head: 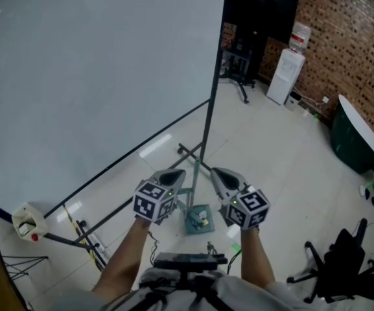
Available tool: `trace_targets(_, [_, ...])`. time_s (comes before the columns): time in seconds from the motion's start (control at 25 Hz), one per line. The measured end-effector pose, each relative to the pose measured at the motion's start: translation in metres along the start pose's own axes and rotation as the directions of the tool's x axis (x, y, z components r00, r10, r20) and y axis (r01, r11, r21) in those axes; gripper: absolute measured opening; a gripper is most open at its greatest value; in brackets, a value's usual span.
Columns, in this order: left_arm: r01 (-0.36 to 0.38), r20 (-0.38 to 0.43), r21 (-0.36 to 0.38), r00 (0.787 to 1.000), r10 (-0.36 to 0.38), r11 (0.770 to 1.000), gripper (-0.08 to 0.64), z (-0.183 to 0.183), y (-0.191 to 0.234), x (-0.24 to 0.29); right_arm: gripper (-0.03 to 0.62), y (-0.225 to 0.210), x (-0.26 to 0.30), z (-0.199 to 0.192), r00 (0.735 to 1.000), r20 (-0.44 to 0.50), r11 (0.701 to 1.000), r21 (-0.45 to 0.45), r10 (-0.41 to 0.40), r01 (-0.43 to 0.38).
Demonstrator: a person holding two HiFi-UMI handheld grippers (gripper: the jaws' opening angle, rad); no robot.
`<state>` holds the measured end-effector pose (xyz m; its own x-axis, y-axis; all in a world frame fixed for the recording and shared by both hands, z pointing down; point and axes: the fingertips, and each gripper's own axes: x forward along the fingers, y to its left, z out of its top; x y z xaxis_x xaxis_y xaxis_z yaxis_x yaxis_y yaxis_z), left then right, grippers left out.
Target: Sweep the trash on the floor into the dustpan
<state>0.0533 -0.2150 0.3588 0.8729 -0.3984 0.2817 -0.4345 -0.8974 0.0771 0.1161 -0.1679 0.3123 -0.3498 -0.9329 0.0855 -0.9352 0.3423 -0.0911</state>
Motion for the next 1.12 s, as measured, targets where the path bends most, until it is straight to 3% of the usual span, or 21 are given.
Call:
trace_targets(0.28, [0.019, 0.030, -0.008, 0.999, -0.019, 1.000, 0.000, 0.010, -0.002, -0.001, 0.002, 0.005, 0.000, 0.001, 1.000, 0.000, 1.000, -0.017, 0.012, -0.012])
trace_targets(1.12, [0.032, 0.001, 0.009, 0.999, -0.032, 0.999, 0.000, 0.010, -0.005, 0.012, 0.002, -0.008, 0.000, 0.010, 0.999, 0.044, 1.000, 0.001, 0.024, -0.024])
